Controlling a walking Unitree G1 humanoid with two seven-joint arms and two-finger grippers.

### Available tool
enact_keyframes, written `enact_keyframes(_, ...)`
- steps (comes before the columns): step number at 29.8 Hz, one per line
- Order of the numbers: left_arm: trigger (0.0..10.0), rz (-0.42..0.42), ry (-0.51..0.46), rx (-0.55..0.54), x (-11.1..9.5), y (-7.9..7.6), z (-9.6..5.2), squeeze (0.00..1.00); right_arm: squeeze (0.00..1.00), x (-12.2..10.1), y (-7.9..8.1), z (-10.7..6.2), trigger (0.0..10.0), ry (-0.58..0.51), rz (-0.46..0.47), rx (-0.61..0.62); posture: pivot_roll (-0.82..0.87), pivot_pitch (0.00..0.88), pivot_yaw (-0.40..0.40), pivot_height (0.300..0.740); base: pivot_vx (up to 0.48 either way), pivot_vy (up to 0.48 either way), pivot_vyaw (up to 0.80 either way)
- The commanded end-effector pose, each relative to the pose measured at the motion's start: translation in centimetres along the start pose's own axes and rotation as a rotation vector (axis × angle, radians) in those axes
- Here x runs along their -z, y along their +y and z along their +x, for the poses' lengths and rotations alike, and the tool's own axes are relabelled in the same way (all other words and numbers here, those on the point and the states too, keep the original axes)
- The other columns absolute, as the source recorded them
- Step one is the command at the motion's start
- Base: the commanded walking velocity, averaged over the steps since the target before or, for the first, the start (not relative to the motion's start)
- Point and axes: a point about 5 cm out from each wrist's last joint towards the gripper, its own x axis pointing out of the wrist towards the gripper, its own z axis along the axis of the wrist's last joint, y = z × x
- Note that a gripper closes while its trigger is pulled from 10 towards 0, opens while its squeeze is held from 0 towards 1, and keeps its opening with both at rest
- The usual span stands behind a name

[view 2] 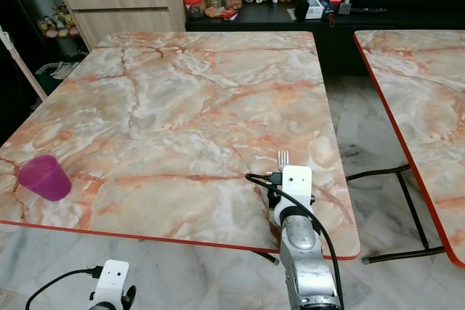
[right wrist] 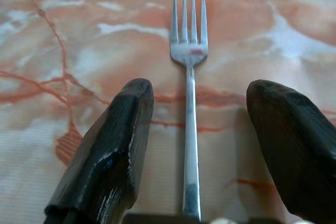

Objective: Setting the table

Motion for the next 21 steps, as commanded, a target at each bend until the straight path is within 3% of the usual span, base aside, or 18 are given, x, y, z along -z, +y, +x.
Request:
enact_keyframes(1,10.0,0.002,0.030,-0.008,0.7,0.4,-0.2,0.00,0.00,-0.1,0.3,0.2,10.0,0.004,0.023,-0.005,-0.01,0.057,0.065,0.740,0.000,0.000,0.00)
enact_keyframes(11,10.0,0.004,0.044,0.003,1.1,0.2,-0.3,0.00,0.00,1.4,0.5,0.5,10.0,0.095,0.020,-0.011,0.00,0.031,0.058,0.740,0.000,0.000,0.00)
enact_keyframes(12,10.0,0.004,0.045,0.004,1.1,0.2,-0.3,0.00,0.00,1.4,0.5,0.5,3.0,0.095,0.023,-0.013,0.00,0.027,0.057,0.740,0.000,0.000,0.00)
enact_keyframes(13,10.0,0.005,0.047,0.007,1.2,0.2,-0.3,0.00,0.00,1.4,0.6,0.5,0.0,0.096,0.024,-0.014,0.00,0.024,0.057,0.740,0.000,0.000,0.00)
enact_keyframes(21,10.0,0.005,0.058,0.022,1.4,0.1,-0.4,0.00,0.00,1.7,0.4,0.6,0.0,0.115,0.003,-0.014,-0.01,0.000,0.044,0.740,0.000,0.000,0.00)
